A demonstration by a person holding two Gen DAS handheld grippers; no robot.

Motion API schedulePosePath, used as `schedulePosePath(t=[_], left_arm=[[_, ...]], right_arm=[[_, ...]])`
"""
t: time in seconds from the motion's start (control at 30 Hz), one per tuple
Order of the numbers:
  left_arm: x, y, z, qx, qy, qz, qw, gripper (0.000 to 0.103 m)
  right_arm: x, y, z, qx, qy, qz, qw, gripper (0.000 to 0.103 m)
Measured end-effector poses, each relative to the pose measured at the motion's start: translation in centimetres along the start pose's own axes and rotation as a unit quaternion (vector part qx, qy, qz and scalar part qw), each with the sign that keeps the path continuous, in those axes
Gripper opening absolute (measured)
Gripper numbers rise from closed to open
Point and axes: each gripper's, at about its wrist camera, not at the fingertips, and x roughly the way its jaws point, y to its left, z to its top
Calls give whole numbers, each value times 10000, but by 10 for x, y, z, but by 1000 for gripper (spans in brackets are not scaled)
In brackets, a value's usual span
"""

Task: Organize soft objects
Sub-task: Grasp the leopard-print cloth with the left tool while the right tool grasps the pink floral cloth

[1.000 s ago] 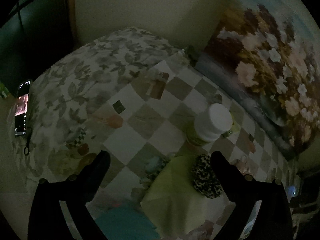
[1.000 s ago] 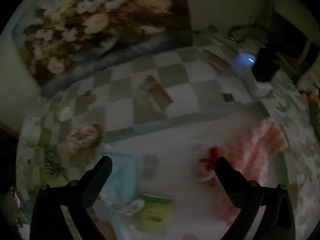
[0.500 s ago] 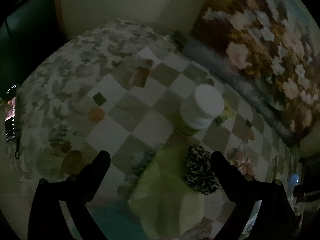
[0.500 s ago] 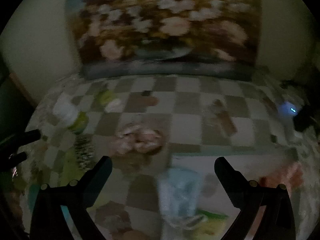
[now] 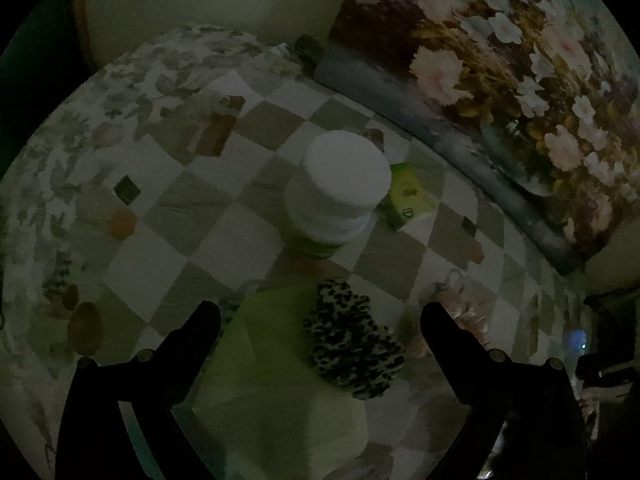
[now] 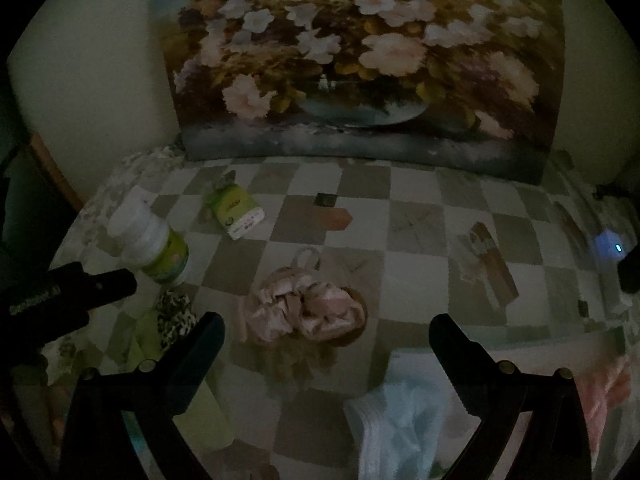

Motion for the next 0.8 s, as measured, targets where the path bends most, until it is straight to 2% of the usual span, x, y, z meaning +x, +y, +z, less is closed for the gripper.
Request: schedulePosePath(t=[0.17,0.43,0.8], left_arm=[[11,-6,3,36,76,-68,9999,100],[29,-7,-1,94,374,26,9993,100],[41,-11,-7,255,612,235,9975,100]], right_arm=[[23,10,-1,-91,191,171,9996,103],[51,19,-5,-217,412,104,9989,103],[68,30,-11,-416,538,-11,9977,103]])
